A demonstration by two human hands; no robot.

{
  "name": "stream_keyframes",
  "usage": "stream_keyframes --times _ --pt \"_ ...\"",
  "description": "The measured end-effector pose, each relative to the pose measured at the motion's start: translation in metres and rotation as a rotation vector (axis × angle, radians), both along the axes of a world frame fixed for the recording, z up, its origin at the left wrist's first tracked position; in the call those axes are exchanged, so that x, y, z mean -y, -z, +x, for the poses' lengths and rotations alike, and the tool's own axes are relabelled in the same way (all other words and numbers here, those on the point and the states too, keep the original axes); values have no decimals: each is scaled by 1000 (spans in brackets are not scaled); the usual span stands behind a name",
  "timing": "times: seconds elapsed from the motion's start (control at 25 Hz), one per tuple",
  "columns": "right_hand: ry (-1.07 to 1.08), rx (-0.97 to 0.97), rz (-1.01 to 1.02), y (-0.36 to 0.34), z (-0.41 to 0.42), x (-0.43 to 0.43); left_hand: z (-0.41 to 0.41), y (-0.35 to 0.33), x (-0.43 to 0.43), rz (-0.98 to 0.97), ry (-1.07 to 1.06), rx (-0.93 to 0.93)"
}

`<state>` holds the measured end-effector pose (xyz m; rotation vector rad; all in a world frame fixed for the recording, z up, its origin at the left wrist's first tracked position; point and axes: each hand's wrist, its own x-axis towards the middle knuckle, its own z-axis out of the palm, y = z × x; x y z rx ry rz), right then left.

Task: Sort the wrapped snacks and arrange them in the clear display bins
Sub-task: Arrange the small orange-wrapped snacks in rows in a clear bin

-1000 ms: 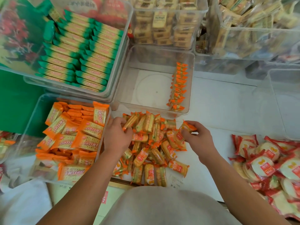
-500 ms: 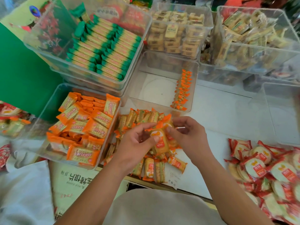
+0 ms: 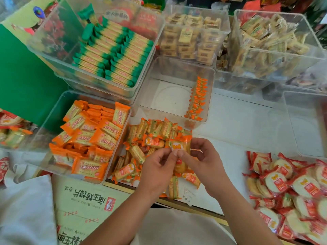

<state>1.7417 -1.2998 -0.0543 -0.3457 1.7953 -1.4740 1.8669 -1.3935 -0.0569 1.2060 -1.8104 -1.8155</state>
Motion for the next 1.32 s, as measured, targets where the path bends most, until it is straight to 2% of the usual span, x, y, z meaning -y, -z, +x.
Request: stream_keyframes --times 0.12,0.24,0.32,0.48,0.64,0.72,0.8,0.92,1.0,1.12,1.32 --pt "55 57 29 9 -5 -3 -4 9 0 -68 46 35" --pt "106 99 31 15 -17 -6 -11 14 13 -67 281 37" --pt "131 63 57 15 -26 -5 -20 28 29 -129 342 96" --pt "146 -26 90 14 -42 0 -48 70 78 -549 207 417" --pt "124 -64 127 17 -55 8 -73 103 113 -621 359 744" --pt "125 -69 133 20 -60 10 -77 108 114 -640 376 780" --pt "132 -71 145 20 -62 13 -75 104 113 -642 319 699" --pt "156 -84 159 21 -62 15 -62 82 108 -535 201 442" --pt "165 -96 159 18 -62 19 -53 64 106 -485 200 293" --pt "180 -114 156 14 -62 23 -42 38 101 -219 174 70" --pt "209 -122 164 9 -61 26 -29 8 94 -70 121 -31"
